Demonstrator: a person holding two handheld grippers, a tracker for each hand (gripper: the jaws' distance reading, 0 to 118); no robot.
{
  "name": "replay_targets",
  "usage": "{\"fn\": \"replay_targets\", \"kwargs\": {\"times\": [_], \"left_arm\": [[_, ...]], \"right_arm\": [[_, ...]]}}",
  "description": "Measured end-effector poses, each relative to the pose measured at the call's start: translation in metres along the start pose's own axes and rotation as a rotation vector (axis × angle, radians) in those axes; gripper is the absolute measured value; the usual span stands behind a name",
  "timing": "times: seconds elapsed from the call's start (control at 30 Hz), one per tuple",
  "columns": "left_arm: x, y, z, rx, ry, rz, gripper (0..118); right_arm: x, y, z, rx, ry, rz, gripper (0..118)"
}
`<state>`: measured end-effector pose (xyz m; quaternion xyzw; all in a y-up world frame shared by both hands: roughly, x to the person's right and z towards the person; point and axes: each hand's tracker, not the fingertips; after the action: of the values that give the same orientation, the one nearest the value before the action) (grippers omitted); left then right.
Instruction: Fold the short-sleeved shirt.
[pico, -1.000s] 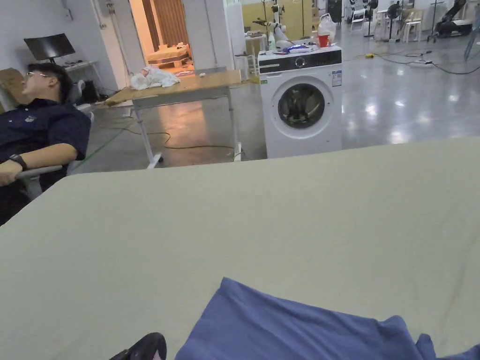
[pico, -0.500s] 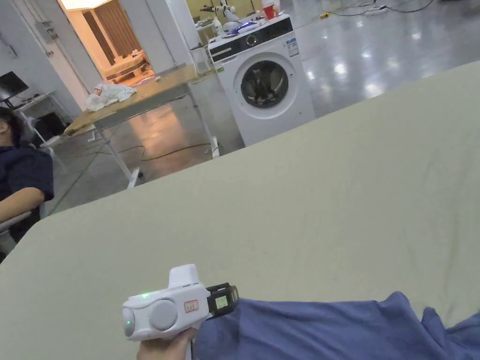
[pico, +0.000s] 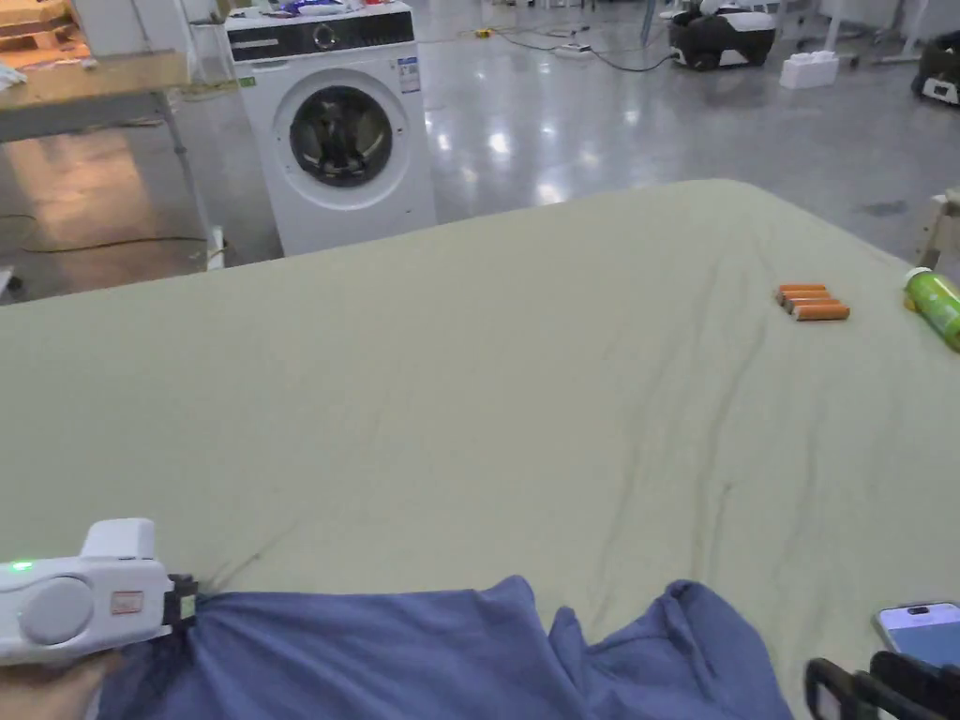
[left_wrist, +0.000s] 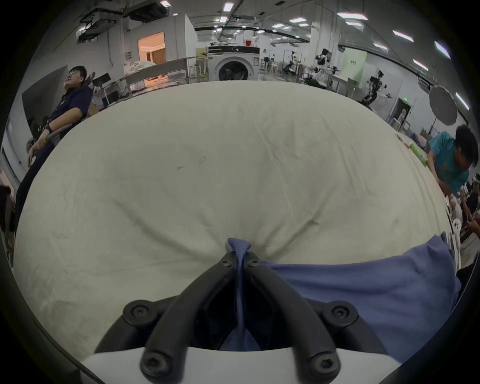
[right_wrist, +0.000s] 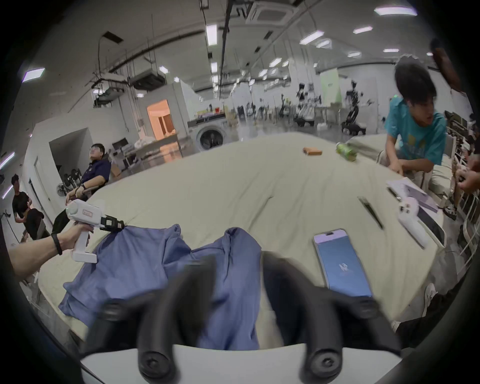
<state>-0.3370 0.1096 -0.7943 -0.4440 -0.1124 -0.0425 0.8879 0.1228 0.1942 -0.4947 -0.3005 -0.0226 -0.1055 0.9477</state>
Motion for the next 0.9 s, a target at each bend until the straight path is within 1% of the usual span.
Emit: {"fn": "replay_targets", "kwargs": {"times": [0.03,0.07,0.13,0.2,0.23,0.27,0.3,0.33,0.37,0.4,0.43,0.53,0.57,0.6,0.63,0.67,0.73,0.77,0.83,0.9], "left_arm": [[0.0,0.001,-0.001,-0.006,0.002,-0.006,0],[0.008,0.002,0.006,-0.013,0.004,-0.004,0],[0.01,0.005,0.006,-0.033,0.009,-0.002,0],[0.013,0.007,0.009,-0.045,0.009,-0.014,0],[0.014,0.007,0.01,-0.05,0.008,-0.02,0],[0.014,0.007,0.01,-0.054,0.006,-0.024,0],[0.014,0.007,0.011,-0.054,0.005,-0.023,0],[0.013,0.008,0.012,-0.053,0.002,-0.002,0],[0.013,0.008,0.012,-0.049,0.003,0.029,0],[0.013,0.008,0.012,-0.048,0.005,0.049,0],[0.014,0.006,0.012,-0.04,0.007,0.051,0],[0.016,0.005,0.02,-0.024,0.013,0.05,0],[0.014,0.005,0.028,-0.007,0.004,0.069,0],[0.006,0.007,0.039,0.02,-0.037,0.122,0],[-0.004,0.006,0.058,0.051,-0.095,0.159,0],[-0.01,0.002,0.078,0.111,-0.116,0.176,0],[-0.029,-0.007,0.13,0.238,-0.172,0.176,0],[-0.036,-0.011,0.155,0.287,-0.194,0.181,0],[-0.048,-0.022,0.215,0.397,-0.191,0.184,0],[-0.071,-0.028,0.261,0.483,-0.232,0.196,0]], "right_arm": [[0.003,0.011,-0.022,-0.046,0.012,-0.002,81],[0.005,0.017,-0.041,-0.053,0.036,-0.028,83],[0.017,0.025,-0.087,-0.077,0.06,-0.072,83],[0.022,0.034,-0.132,-0.157,0.051,-0.08,82],[0.025,0.036,-0.155,-0.198,0.042,-0.062,80],[0.029,0.034,-0.174,-0.232,0.024,-0.056,69],[0.029,0.034,-0.194,-0.305,-0.007,-0.028,45],[0.026,0.03,-0.204,-0.382,-0.028,0.04,37],[0.021,0.026,-0.209,-0.412,-0.049,0.109,35],[0.015,0.028,-0.199,-0.346,-0.056,0.164,25],[0.013,0.032,-0.193,-0.338,-0.043,0.174,1],[0.011,0.039,-0.182,-0.339,-0.04,0.14,1],[0.013,0.041,-0.178,-0.333,-0.037,0.126,1],[0.014,0.045,-0.169,-0.298,-0.024,0.112,1],[0.014,0.049,-0.157,-0.256,-0.015,0.1,1],[0.015,0.052,-0.145,-0.226,-0.005,0.085,0],[0.016,0.06,-0.117,-0.139,0.037,0.062,0],[0.015,0.064,-0.105,-0.103,0.044,0.064,0],[0.011,0.077,-0.074,-0.013,0.057,0.093,0],[0.009,0.095,-0.049,0.083,0.086,0.103,0]]}}
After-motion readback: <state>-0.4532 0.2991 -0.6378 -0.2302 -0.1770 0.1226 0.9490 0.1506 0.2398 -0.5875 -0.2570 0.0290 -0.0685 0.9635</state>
